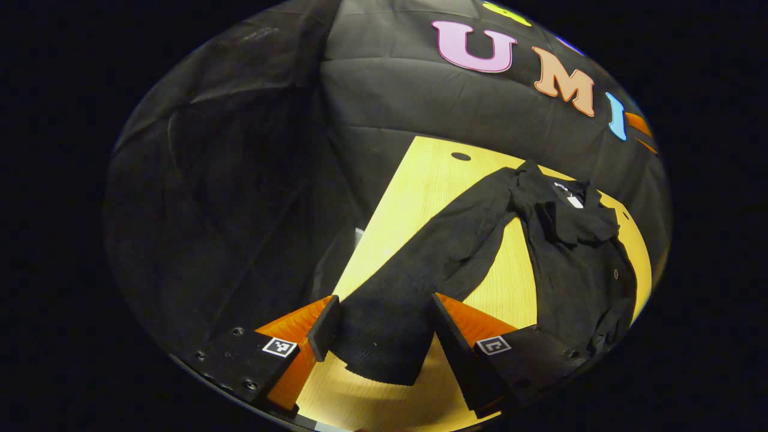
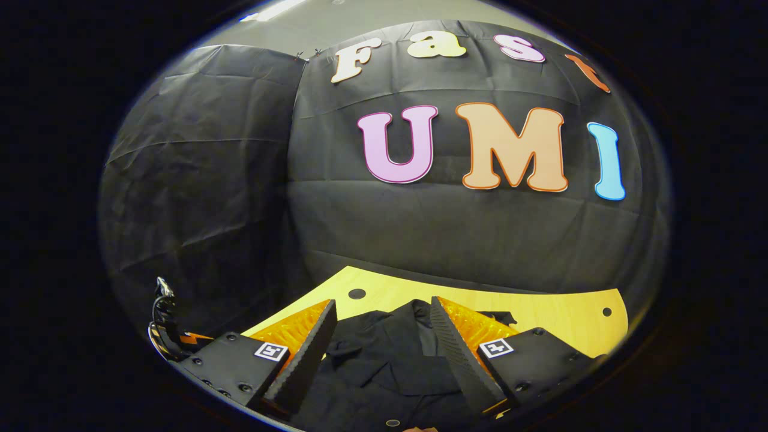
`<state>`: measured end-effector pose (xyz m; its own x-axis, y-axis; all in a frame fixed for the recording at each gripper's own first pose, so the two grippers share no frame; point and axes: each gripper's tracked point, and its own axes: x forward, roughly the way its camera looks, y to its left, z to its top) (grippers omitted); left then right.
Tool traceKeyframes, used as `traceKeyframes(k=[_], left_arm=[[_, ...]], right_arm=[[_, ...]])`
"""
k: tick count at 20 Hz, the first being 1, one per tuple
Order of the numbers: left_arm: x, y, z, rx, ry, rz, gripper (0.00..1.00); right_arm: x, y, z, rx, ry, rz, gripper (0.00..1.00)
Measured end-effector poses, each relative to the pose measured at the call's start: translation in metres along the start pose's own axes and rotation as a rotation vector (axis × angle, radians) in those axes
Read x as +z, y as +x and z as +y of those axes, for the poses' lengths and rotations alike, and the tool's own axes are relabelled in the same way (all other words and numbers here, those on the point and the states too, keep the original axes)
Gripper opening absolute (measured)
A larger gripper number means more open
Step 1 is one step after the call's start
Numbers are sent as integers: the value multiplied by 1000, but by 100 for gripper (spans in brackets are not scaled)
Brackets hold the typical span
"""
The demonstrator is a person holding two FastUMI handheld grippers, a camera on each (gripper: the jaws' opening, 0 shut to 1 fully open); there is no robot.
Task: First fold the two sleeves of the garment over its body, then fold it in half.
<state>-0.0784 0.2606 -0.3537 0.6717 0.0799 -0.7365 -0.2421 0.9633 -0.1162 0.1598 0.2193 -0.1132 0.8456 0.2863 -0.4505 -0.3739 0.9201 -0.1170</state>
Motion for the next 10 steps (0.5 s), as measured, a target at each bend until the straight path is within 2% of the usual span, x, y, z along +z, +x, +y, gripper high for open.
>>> traceKeyframes(k=[5, 7, 9, 10], left_arm=[[-9, 7, -1, -2, 0, 8, 87], [-7, 10, 4, -3, 2, -14, 74], [-3, 12, 6, 8, -17, -28, 52], [-2, 14, 3, -4, -25, -34, 36]], right_arm=[[-5, -9, -8, -25, -33, 16, 100], [-7, -12, -7, -24, -43, 20, 100], [-10, -14, -9, -27, -53, 19, 100], [-10, -15, -8, -25, -55, 17, 100]])
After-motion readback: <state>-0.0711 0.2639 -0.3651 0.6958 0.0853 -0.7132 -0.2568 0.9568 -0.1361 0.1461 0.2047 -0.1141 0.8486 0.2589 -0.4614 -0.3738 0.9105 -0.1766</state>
